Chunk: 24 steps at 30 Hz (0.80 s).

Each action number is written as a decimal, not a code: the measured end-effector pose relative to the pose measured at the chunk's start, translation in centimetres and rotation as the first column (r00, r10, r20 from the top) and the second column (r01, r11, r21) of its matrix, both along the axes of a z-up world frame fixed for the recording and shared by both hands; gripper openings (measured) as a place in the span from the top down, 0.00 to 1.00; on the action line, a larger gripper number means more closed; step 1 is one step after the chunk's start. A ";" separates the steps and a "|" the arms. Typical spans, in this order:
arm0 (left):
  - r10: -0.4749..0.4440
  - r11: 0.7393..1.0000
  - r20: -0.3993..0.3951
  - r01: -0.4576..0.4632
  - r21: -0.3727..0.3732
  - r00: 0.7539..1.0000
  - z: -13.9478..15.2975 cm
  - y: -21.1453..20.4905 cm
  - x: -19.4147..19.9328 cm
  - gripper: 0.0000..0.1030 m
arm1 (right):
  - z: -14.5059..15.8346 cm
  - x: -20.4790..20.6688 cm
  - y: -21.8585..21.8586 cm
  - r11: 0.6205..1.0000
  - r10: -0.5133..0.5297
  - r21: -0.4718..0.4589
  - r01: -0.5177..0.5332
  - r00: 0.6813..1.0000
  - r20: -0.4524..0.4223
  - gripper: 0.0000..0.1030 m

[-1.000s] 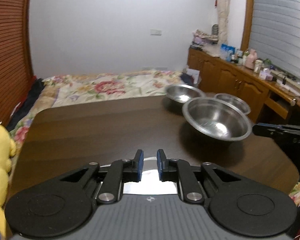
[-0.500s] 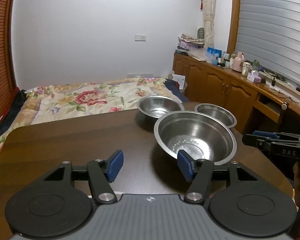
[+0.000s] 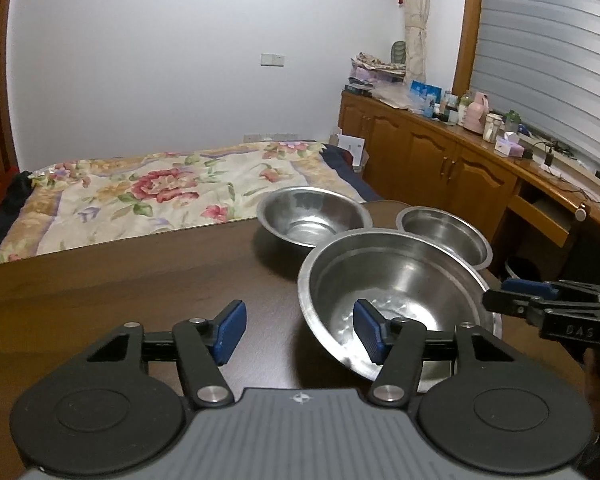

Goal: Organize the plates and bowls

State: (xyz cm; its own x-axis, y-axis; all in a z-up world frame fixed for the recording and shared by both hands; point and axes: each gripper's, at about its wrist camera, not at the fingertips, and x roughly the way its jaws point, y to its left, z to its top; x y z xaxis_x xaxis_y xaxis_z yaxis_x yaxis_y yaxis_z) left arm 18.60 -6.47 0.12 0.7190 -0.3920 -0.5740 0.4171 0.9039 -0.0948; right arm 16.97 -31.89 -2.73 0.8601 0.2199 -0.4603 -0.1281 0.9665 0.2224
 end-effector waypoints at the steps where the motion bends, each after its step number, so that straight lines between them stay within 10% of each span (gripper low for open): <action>1: -0.003 1.000 -0.003 0.003 -0.001 1.000 0.0 -0.3 0.2 0.41 | -0.1 0.3 -0.1 1.000 0.006 0.002 -0.006 1.000 -0.004 0.50; 24: -0.026 0.999 -0.115 0.024 -0.022 0.993 -1.8 -2.1 2.9 0.69 | -0.8 2.9 0.4 0.991 0.129 0.038 -0.126 0.990 -0.062 0.53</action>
